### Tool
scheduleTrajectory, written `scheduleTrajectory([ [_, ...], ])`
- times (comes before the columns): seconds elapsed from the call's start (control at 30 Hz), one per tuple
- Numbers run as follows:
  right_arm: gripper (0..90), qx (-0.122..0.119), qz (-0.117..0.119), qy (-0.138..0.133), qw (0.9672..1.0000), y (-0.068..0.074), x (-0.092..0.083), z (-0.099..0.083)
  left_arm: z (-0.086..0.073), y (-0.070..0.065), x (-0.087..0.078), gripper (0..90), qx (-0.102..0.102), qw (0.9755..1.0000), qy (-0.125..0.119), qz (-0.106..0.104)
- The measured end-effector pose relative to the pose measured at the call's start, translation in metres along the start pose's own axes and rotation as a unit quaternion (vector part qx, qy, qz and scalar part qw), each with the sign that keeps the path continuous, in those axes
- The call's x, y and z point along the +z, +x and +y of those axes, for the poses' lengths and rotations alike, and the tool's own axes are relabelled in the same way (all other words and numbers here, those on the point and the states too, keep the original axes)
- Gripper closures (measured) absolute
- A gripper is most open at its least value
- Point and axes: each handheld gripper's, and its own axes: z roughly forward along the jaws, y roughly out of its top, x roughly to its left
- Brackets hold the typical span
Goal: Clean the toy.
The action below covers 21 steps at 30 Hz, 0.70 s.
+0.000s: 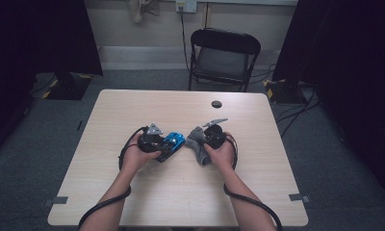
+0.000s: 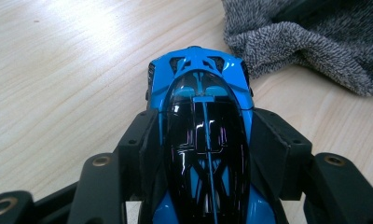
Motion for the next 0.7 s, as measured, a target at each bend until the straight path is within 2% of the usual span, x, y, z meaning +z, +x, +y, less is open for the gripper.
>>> scheduleTrajectory([
  [0.17, 78.1, 0.033, 0.003, -0.035, 0.9988, 0.000, -0.011, -0.002, 0.001, 0.000, -0.001, 44.3, 0.005, 1.0000, 0.005, 0.003],
  [0.23, 78.1, 0.041, 0.016, -0.038, 0.9983, 0.002, -0.014, -0.002, 0.001, -0.001, -0.001, 44.3, 0.005, 1.0000, 0.004, 0.003],
  [0.33, 78.0, 0.032, 0.023, -0.029, 0.9988, 0.010, -0.011, -0.004, -0.001, -0.001, -0.001, 44.5, -0.001, 1.0000, -0.002, 0.003],
  [0.43, 78.0, 0.024, 0.037, -0.023, 0.9988, 0.021, -0.005, -0.007, -0.001, -0.001, -0.002, 44.6, -0.001, 1.0000, -0.001, 0.004],
  [0.53, 78.0, 0.015, 0.040, -0.015, 0.9990, 0.030, 0.000, -0.009, -0.001, -0.003, -0.002, 44.6, 0.004, 1.0000, 0.002, 0.009],
  [0.6, 78.0, 0.014, 0.046, -0.014, 0.9988, 0.033, 0.000, -0.008, -0.001, -0.003, -0.003, 44.6, 0.004, 0.9999, 0.004, 0.009],
  [0.7, 78.0, 0.000, 0.050, -0.007, 0.9987, 0.039, 0.001, -0.006, -0.002, -0.002, -0.002, 44.6, 0.001, 1.0000, -0.002, 0.007],
])
